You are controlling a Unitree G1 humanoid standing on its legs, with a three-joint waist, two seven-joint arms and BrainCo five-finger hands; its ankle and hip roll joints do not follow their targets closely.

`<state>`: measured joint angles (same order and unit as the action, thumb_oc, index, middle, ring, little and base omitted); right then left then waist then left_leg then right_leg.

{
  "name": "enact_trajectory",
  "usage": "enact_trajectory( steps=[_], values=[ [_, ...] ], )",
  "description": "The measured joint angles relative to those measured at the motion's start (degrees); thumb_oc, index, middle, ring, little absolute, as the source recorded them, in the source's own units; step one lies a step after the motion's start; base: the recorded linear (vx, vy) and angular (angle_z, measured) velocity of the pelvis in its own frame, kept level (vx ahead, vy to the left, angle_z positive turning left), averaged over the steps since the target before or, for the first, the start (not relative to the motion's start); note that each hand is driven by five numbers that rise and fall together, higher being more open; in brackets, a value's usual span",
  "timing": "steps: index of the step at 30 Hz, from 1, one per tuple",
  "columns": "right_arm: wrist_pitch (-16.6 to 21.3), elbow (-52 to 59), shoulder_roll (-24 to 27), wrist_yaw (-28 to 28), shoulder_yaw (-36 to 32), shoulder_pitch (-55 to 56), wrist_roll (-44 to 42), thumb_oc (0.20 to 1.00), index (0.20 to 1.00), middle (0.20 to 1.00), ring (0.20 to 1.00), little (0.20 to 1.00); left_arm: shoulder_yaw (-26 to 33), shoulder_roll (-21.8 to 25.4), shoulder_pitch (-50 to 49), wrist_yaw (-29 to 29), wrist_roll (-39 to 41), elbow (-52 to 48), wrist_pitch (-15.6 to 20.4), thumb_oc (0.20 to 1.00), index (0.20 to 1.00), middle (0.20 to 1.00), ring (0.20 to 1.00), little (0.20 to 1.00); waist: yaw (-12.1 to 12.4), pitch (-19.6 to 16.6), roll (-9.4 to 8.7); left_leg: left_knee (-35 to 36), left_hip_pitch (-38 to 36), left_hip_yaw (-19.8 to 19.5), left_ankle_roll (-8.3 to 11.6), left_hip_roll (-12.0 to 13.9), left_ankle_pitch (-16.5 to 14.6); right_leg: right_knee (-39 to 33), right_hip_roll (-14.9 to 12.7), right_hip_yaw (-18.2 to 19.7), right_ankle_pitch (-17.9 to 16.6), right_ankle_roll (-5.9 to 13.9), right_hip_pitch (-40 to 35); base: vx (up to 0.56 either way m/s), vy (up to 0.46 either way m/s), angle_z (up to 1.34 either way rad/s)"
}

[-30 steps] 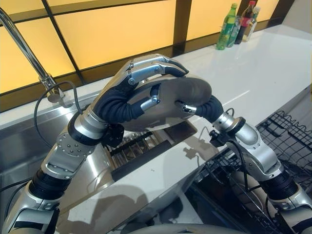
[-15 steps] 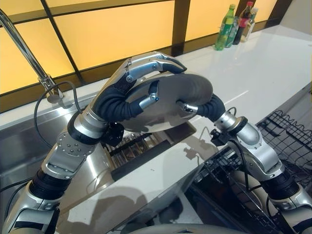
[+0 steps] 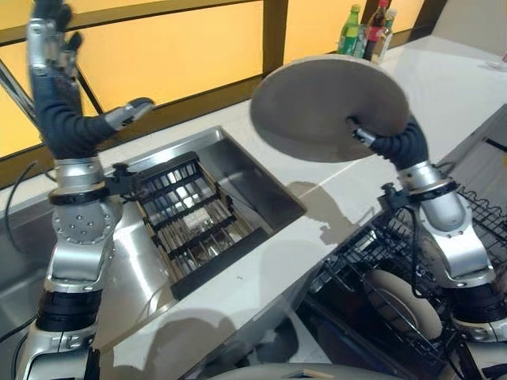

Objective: Pick up plates and place into dishwasher.

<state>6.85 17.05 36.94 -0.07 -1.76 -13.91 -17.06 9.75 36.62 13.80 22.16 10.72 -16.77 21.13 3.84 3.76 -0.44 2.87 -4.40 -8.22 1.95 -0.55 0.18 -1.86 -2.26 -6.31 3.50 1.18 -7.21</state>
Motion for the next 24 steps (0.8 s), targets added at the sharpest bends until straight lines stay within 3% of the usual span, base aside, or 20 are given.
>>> enact_trajectory(
  steps=[11, 15, 24],
  values=[
    [1.6, -2.7, 0.0, -12.9, -14.1, 14.8, 9.4, 0.200, 0.200, 0.200, 0.200, 0.200, 8.5, -1.0, -10.5, -1.1, 0.2, 2.4, -0.6, 1.000, 1.000, 1.000, 1.000, 1.000, -3.9, -1.1, 1.37, 1.6, -1.3, 4.6, 0.01, 1.2, 0.0, 0.2, 1.0, 5.4, -1.1, -0.25, 2.2, 0.08, 0.054, -0.25],
    [0.7, -4.9, -0.3, -17.2, -16.2, 17.6, 13.0, 0.200, 0.200, 0.200, 0.200, 0.200, 9.8, -2.3, -13.2, -3.2, 1.8, 4.9, -2.1, 1.000, 1.000, 1.000, 1.000, 1.000, -4.6, -1.6, 2.34, 2.1, -1.7, 5.1, -0.14, 1.3, -0.1, 0.5, 1.3, 7.5, -1.2, 0.08, 3.1, 0.11, 0.090, -0.27],
    [-2.7, -14.4, -0.5, -24.4, -16.4, 19.8, 21.2, 0.200, 0.200, 0.200, 0.200, 0.200, 9.9, -2.6, -13.9, -6.7, 6.0, 7.6, -5.9, 1.000, 1.000, 1.000, 1.000, 1.000, -4.6, -0.5, 2.57, 2.1, -2.1, 5.6, -0.50, 1.1, -0.2, 4.7, 1.8, 9.3, -0.7, 0.67, 5.8, 0.07, 0.047, -0.16]
  ],
)
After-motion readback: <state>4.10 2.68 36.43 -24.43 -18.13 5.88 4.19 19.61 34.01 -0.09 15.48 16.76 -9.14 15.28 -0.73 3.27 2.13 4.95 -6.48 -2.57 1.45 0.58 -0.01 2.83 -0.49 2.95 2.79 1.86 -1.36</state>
